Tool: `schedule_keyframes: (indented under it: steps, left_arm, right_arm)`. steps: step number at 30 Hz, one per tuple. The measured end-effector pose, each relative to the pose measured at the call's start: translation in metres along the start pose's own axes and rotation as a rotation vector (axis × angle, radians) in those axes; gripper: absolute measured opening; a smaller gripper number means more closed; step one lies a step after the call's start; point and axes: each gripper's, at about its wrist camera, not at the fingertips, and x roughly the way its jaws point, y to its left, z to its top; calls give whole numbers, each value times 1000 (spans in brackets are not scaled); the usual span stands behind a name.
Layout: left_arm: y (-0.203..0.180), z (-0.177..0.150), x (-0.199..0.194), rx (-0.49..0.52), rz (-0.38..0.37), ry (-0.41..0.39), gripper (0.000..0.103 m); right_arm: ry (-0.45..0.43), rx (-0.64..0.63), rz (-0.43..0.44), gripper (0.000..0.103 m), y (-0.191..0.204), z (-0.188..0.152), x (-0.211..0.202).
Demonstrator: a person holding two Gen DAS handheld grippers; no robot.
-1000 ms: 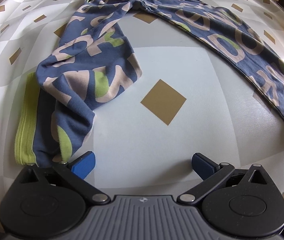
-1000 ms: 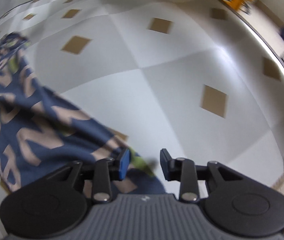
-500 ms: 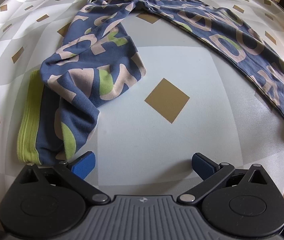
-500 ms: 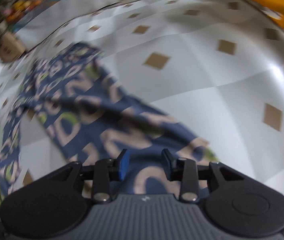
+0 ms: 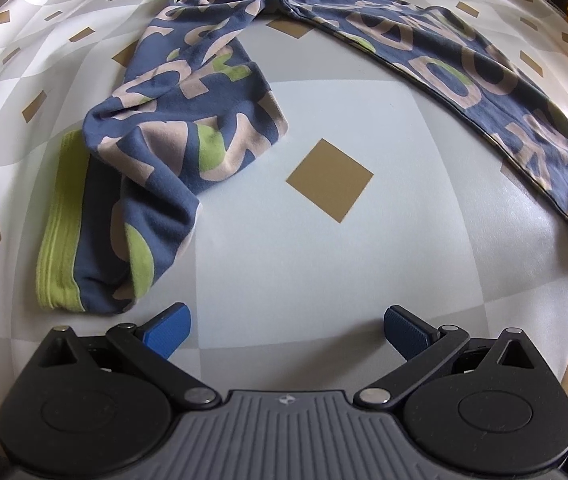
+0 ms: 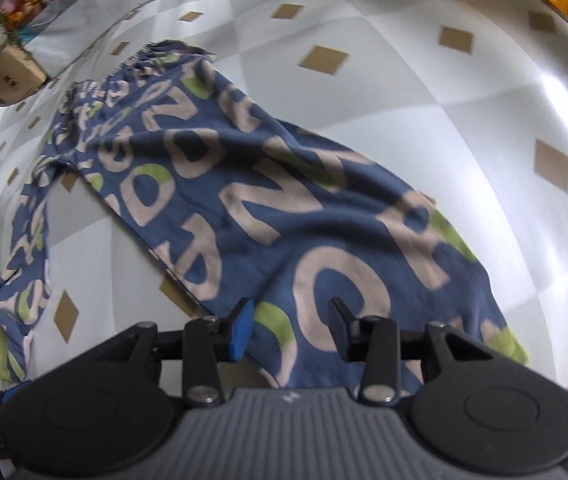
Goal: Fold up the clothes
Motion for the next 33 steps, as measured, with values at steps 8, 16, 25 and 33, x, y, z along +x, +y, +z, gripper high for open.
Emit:
schedule_keyframes:
  steps: [8, 16, 25, 33]
  left_arm:
    - [7, -9, -2, -17, 3, 16, 103]
    - [37, -18, -5, -121, 48, 35, 103]
    - [74, -26, -8, -256, 134, 44, 103]
    - [55, -22, -9, -174, 206, 4, 103]
  right_arm:
    - [49, -66, -105, 40, 6, -20, 20]
    - [97, -74, -234, 43, -1, -32, 12]
    - [142, -154, -290, 47, 13, -42, 8]
    - [27, -175, -191, 48, 32, -32, -2]
